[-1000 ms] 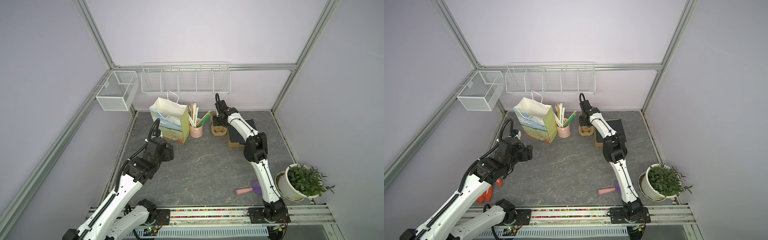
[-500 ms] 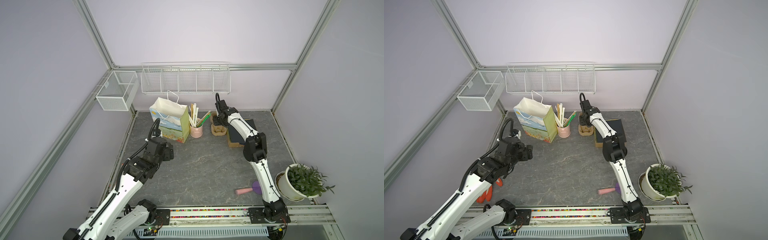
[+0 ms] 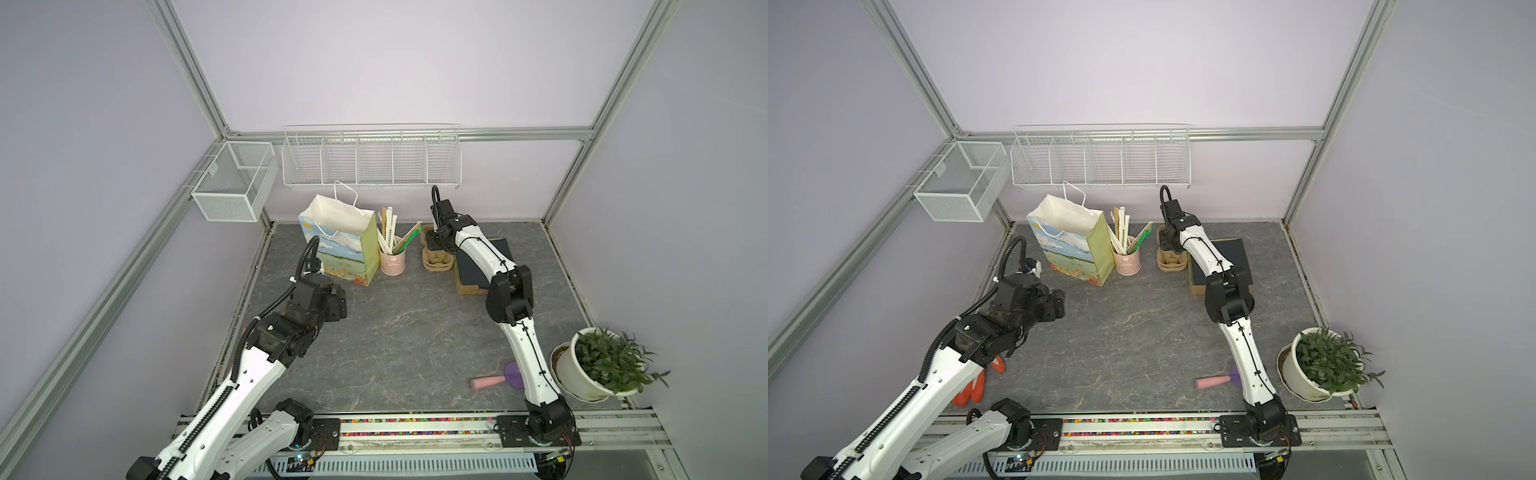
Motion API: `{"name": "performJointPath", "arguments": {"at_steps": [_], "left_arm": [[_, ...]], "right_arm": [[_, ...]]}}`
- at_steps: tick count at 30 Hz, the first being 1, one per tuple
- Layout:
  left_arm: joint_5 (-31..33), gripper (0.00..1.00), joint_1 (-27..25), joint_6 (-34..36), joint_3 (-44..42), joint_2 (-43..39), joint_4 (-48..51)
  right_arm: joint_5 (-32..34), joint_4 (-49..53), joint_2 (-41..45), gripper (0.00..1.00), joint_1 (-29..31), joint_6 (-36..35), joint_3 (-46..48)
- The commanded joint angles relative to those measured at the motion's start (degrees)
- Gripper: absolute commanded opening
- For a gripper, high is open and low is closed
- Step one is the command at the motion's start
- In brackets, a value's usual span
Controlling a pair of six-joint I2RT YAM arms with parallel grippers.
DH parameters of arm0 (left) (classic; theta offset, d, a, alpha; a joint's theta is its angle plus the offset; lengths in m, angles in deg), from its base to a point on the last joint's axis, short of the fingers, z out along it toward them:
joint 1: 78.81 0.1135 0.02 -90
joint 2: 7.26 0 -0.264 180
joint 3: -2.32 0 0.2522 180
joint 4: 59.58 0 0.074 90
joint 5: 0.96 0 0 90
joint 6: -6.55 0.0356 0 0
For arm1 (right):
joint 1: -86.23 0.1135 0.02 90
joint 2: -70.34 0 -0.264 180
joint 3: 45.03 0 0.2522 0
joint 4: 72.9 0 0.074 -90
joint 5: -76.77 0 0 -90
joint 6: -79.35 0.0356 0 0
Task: Pack the takeout coffee
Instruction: 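Lift the pulp cup carrier with the right gripper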
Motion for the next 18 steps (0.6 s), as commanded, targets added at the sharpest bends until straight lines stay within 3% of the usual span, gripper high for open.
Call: {"name": "performJointPath", "arguments": {"at_steps": [1,11,18], "left_arm": [[-0.1,0.83,0.4,1.0,-0.4,0.0,0.1],[-0.1,0.83,0.7,1.1,-0.4,-0.1,0.1],[-0.4,0.83,0.8,1.1,-0.4,-0.2,0.1]], "right_arm": [[0.2,0.4,-1.2,0.42,-0.2,-0.9,-0.9],[0.0,0.4,1.1,0.3,-0.1,0.2,-0.8],[0.7,0.1,5.9,0.29,0.6,1.0,0.9]]}}
